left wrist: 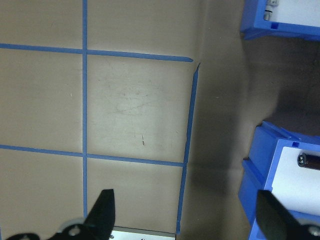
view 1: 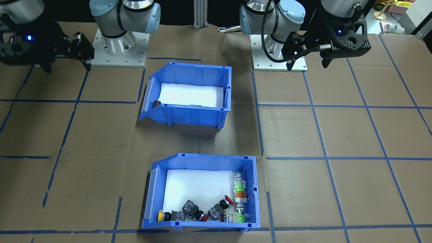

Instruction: Place battery box in front

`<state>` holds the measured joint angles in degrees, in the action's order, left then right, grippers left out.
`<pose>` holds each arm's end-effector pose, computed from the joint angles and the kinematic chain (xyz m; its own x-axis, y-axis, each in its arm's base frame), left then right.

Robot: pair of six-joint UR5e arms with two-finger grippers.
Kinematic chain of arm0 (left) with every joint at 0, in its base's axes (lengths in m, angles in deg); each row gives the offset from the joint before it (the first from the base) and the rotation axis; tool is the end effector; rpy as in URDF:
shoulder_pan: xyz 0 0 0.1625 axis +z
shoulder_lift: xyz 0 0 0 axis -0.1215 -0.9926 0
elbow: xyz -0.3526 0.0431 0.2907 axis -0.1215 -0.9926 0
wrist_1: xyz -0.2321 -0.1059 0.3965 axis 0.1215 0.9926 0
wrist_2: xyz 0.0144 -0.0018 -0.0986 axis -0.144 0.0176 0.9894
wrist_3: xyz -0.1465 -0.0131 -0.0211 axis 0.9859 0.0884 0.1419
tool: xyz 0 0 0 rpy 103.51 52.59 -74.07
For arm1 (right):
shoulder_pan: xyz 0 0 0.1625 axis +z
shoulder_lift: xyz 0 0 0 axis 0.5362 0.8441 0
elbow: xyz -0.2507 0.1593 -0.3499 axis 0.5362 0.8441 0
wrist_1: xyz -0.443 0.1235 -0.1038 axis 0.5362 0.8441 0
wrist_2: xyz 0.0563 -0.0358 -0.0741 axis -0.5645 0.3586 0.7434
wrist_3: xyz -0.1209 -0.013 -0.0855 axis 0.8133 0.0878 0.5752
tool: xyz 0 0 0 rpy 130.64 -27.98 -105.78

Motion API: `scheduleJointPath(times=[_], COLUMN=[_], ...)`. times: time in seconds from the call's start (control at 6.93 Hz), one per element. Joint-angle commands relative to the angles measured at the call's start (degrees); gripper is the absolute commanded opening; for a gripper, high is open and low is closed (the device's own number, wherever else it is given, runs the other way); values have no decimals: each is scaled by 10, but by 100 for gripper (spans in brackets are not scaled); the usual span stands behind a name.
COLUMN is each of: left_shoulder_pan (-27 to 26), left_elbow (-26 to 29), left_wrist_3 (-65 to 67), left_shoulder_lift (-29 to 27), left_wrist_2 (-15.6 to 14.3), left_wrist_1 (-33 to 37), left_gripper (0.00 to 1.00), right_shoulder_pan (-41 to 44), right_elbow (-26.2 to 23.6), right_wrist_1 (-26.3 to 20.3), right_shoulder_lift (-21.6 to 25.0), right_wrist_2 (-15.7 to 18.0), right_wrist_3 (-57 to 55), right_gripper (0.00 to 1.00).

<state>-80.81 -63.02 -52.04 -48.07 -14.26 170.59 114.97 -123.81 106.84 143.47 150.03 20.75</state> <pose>-0.1074 -0.5225 0.5273 -0.9951 -0.0895 -0.0428 -0.0919 0.9942 0.0561 0.0650 -0.5169 0.5133 -0.9986 -0.0518 -0.0052 -0.0520 0.9940 0.0962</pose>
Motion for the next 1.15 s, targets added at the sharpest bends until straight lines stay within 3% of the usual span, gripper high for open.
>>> scheduleJointPath(times=[0.0, 0.29, 0.43, 0.58, 1.01], left_shoulder_pan=[1, 1, 1, 1, 1], left_elbow=[0, 0, 0, 0, -1], left_wrist_3=[1, -1, 0, 0, 0], left_shoulder_lift=[-1, -1, -1, -1, -18], left_wrist_2=[0, 1, 0, 0, -2], left_wrist_1=[0, 0, 0, 0, 2], left_gripper=[99, 99, 99, 99, 100], right_shoulder_pan=[21, 72, 82, 82, 82], right_elbow=[-28, -38, -48, -57, -42], right_wrist_1=[-29, 32, 83, 120, 152], right_shoulder_lift=[39, 0, -23, -35, -45], right_wrist_2=[-86, -73, -48, -46, -15], right_wrist_3=[-141, -213, -209, -203, -197], right_gripper=[100, 100, 100, 100, 100])
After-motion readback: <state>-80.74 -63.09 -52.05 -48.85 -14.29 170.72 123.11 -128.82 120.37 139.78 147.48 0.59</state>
